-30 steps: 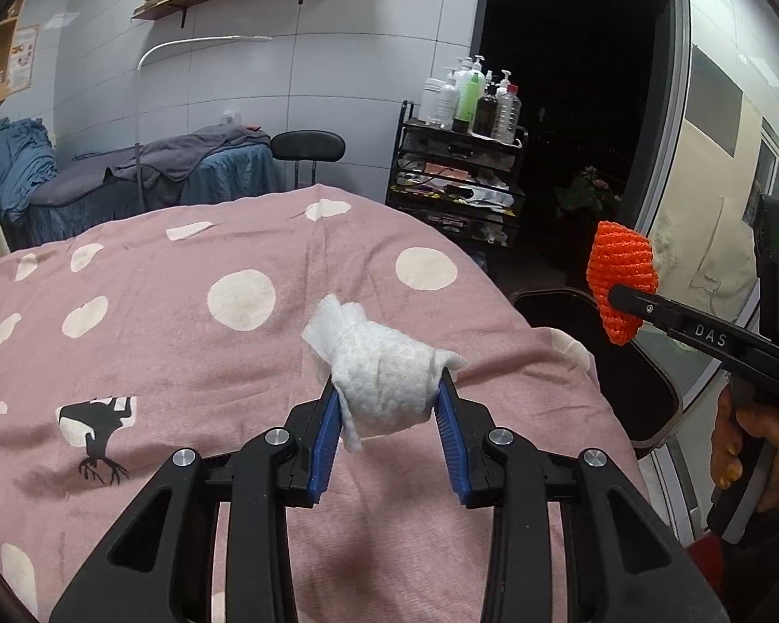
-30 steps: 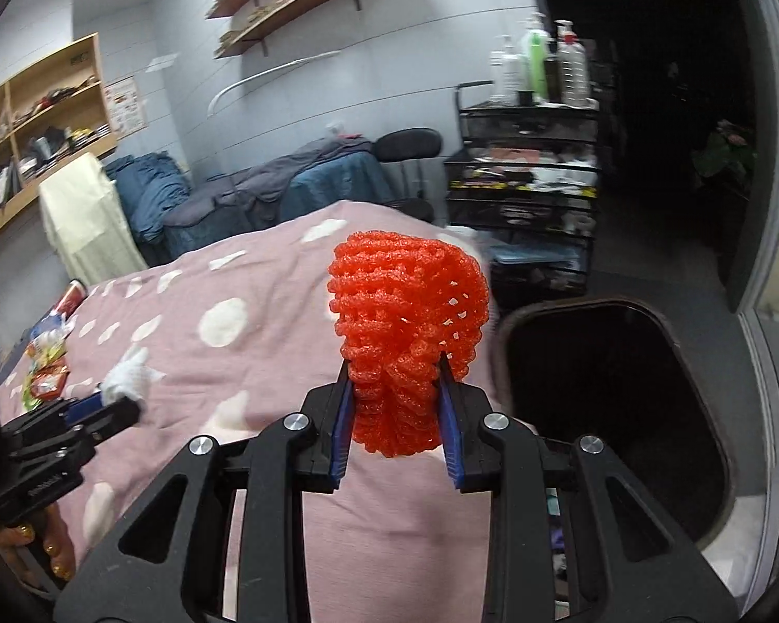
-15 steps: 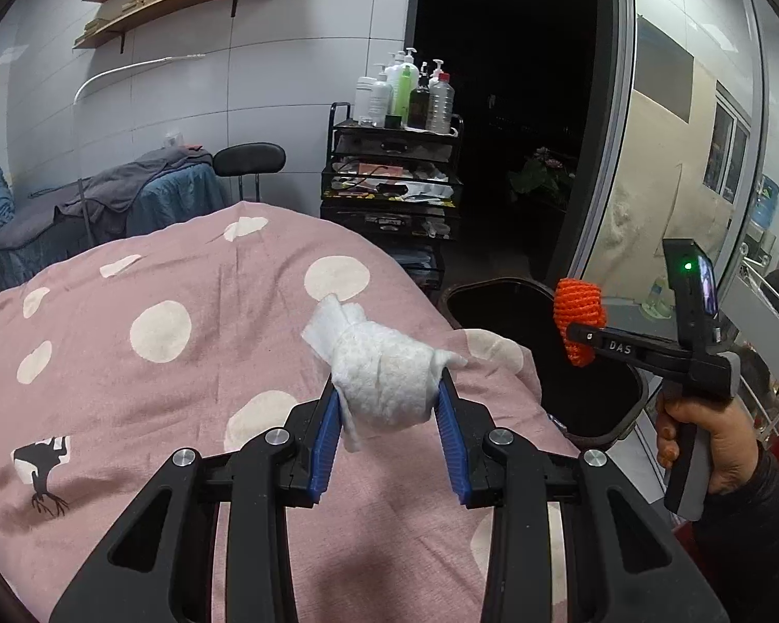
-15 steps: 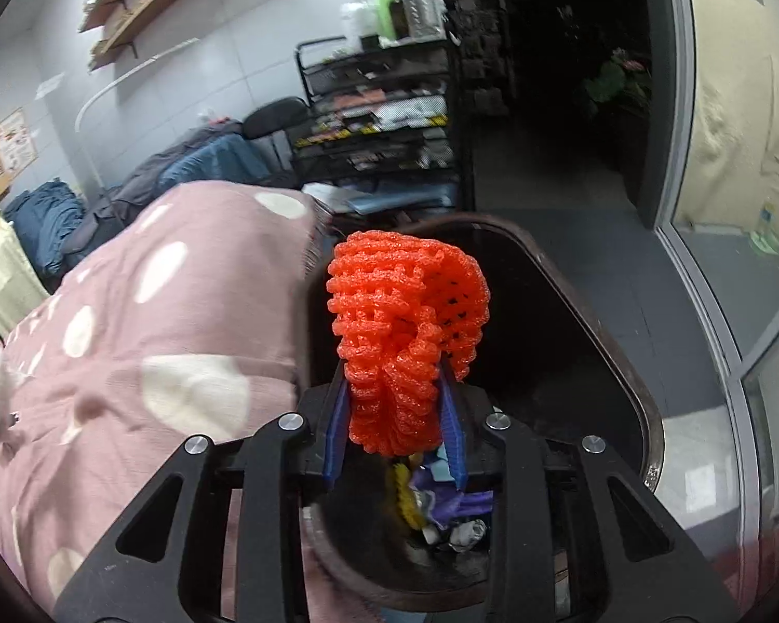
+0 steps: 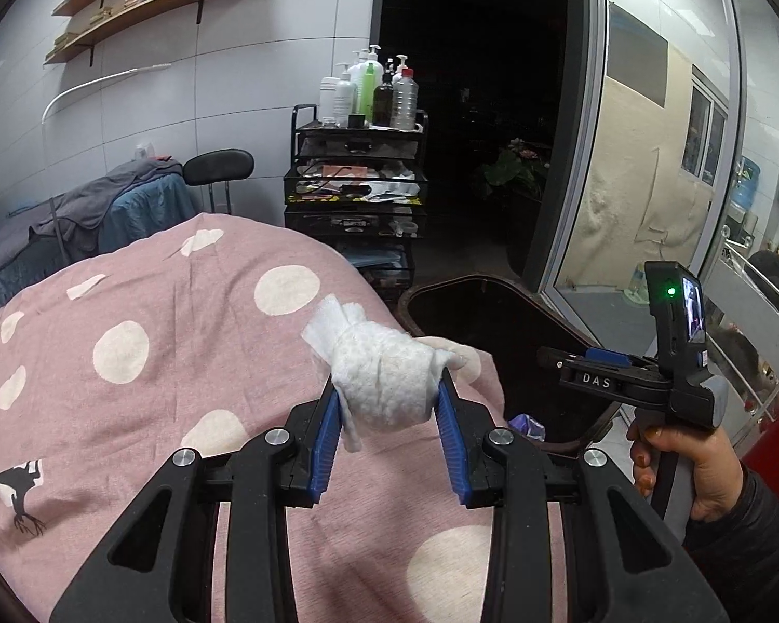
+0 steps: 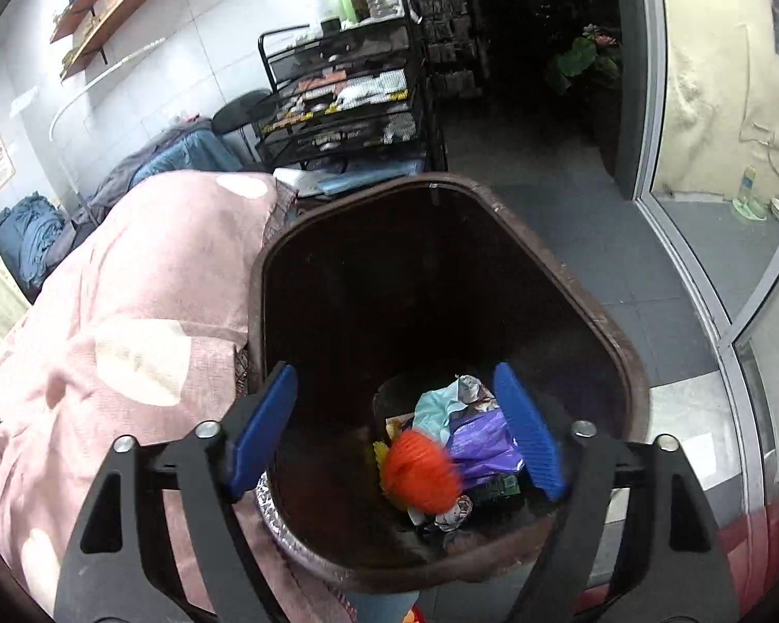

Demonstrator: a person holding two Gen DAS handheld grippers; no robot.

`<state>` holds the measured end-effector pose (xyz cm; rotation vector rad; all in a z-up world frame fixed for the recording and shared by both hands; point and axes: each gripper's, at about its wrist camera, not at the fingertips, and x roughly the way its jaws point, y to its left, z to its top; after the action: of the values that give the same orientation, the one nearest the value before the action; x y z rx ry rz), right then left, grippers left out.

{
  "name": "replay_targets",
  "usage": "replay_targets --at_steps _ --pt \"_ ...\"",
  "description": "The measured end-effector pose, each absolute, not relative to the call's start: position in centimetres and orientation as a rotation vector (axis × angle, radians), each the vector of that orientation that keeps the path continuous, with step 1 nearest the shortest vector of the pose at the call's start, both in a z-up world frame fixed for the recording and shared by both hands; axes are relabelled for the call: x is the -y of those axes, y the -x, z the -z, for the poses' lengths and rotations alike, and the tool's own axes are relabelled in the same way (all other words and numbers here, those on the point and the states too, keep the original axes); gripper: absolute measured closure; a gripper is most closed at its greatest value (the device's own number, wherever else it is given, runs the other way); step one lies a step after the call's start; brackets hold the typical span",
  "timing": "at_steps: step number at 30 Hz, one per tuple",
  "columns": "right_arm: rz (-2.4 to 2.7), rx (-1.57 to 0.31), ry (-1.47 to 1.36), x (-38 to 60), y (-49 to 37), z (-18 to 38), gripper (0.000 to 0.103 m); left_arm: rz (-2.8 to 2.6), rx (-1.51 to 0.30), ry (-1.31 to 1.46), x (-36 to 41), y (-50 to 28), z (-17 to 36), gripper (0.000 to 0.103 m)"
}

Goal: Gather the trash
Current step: 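Lower the white tissue into the wastebasket and open the left gripper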

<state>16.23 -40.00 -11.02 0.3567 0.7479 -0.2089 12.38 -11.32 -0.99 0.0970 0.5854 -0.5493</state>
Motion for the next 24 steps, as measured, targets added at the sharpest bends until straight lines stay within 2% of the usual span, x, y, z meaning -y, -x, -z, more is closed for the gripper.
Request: replay_targets --at_steps 12,24 --pt "0.274 -0.610 -0.348 40.4 -11.7 7.3 0.016 0.678 -0.595 -0.136 17.5 -13.7 0.0 0.068" --pt "0.371 -0.567 -0.360 42.7 -7.4 6.0 0.015 0.781 -0.742 -0.205 24.8 -17.0 2.5 0.068"
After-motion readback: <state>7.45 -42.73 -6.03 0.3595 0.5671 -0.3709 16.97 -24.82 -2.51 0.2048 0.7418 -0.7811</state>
